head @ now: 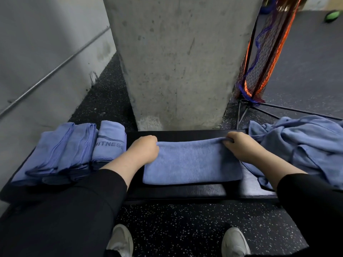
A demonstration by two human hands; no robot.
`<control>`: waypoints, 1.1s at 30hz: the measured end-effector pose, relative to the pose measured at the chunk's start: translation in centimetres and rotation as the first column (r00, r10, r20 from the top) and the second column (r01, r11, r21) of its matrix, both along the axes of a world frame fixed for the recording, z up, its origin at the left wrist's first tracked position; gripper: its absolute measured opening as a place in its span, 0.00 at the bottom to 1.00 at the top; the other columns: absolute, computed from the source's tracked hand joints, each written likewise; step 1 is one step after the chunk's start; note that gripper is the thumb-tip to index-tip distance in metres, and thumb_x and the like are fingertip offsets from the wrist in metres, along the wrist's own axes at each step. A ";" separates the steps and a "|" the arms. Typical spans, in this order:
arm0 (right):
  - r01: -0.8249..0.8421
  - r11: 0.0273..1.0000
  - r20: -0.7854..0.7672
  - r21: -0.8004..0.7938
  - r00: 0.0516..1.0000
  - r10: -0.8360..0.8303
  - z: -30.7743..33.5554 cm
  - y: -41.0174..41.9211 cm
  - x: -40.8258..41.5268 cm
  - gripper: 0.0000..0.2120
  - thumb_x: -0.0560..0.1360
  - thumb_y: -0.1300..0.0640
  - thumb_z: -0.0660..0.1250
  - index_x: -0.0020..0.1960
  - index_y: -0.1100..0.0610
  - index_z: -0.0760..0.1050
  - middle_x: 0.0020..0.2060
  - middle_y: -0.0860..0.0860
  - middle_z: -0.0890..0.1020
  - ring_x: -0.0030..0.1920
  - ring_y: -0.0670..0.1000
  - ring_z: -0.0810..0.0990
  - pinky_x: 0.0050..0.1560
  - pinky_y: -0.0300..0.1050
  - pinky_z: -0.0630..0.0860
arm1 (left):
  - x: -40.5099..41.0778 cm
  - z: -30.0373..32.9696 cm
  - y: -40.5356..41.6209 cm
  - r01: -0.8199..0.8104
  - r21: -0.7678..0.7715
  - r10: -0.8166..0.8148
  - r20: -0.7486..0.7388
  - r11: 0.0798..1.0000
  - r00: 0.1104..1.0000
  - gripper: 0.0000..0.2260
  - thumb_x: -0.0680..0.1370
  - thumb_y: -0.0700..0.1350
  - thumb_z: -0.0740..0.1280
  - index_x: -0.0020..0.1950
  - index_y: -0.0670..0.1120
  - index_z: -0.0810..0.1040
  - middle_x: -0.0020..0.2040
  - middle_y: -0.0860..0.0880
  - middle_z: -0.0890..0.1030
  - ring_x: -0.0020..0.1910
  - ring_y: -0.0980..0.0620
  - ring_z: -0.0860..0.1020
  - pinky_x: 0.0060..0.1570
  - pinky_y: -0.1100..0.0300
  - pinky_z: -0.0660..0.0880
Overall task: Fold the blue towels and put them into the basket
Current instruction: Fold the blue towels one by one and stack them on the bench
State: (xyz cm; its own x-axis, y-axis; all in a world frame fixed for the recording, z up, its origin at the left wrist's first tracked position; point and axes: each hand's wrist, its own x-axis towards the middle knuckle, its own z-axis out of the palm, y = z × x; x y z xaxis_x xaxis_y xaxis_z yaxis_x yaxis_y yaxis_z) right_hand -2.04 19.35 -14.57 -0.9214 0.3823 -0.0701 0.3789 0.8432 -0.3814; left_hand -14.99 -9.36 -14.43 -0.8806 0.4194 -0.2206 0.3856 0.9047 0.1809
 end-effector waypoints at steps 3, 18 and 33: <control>0.015 0.999 0.004 0.034 1.000 -0.015 -0.4 0.5 -1.0 0.18 0.79 0.56 0.64 0.33 0.50 0.63 0.30 0.45 0.69 0.39 0.56 0.71 0.39 0.46 0.60 | -1.1 -0.3 0.6 -0.027 -0.041 0.028 0.003 0.999 1.000 0.09 0.80 0.39 0.60 0.39 0.45 0.69 0.42 0.46 0.75 0.38 0.48 0.72 0.31 0.58 0.63; -0.099 0.979 -0.135 0.178 0.983 0.124 -3.0 -7.8 -0.7 0.21 0.82 0.50 0.61 0.72 0.56 0.71 0.72 0.54 0.71 0.73 0.58 0.68 0.69 0.57 0.64 | 4.2 -4.2 2.8 0.430 0.017 -0.424 -0.129 0.903 0.896 0.26 0.85 0.58 0.53 0.81 0.52 0.57 0.83 0.50 0.52 0.81 0.51 0.50 0.79 0.49 0.49; -0.138 0.982 -0.004 0.126 0.990 0.140 -3.2 -7.3 2.1 0.24 0.82 0.43 0.59 0.75 0.50 0.66 0.76 0.47 0.66 0.76 0.50 0.63 0.72 0.54 0.59 | 3.6 -5.0 2.3 0.382 -0.018 -0.383 -0.055 0.924 0.922 0.28 0.84 0.61 0.45 0.83 0.54 0.47 0.83 0.56 0.45 0.81 0.55 0.43 0.79 0.44 0.42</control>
State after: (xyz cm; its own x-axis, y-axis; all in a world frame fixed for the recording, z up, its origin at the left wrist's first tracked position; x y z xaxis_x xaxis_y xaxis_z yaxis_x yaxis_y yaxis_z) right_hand 0.08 12.07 -17.78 -0.9667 0.2554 -0.0176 0.2503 0.9286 -0.2739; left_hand -11.38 -7.09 -19.43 -0.6645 0.7255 -0.1791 0.7120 0.6875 0.1430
